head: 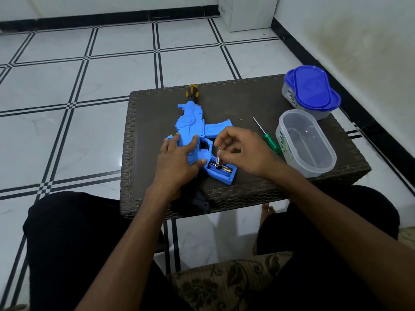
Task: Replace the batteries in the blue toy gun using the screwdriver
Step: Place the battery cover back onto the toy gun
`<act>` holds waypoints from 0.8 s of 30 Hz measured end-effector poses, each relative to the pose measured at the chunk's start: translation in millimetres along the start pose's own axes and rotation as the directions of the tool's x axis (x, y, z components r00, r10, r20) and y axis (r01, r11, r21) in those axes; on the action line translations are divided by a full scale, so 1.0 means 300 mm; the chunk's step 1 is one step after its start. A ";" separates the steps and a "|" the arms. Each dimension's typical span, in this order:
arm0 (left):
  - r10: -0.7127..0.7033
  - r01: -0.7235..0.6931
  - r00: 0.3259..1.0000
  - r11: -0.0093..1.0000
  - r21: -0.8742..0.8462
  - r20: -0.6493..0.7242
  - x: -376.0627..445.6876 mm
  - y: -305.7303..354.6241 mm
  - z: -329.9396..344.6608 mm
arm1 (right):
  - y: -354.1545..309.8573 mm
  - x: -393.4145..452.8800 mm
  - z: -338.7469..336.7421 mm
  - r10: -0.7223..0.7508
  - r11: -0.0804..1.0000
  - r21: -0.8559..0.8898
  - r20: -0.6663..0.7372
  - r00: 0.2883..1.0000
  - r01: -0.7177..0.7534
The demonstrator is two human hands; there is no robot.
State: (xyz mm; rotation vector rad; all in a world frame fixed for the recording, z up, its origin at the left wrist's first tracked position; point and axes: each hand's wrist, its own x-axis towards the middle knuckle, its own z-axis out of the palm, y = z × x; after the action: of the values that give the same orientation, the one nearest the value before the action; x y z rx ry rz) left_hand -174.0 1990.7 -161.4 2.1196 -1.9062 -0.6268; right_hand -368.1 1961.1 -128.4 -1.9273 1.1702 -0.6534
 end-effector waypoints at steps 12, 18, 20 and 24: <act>-0.007 0.007 1.000 1.000 0.010 -0.002 0.000 0.003 -0.003 | 0.031 -0.049 0.049 -0.007 0.995 -0.104 0.019 1.000 0.009; -0.010 0.009 1.000 1.000 -0.005 -0.007 -0.001 0.006 -0.001 | 0.046 -0.061 0.070 -0.087 0.987 -0.139 -0.057 0.995 0.078; -0.010 0.010 1.000 1.000 0.000 -0.004 0.000 0.006 -0.001 | 0.048 -0.058 0.075 -0.102 0.986 -0.142 -0.071 0.992 0.091; -0.018 0.018 1.000 1.000 -0.002 -0.006 0.002 0.004 -0.002 | 0.043 -0.051 0.075 -0.101 0.988 -0.125 -0.060 0.993 0.092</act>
State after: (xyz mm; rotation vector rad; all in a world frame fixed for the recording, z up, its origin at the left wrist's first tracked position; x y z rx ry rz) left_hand -174.9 1989.9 -160.4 2.1378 -1.8842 -0.6246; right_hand -364.5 1979.0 -152.2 -2.0896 1.1875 -0.7171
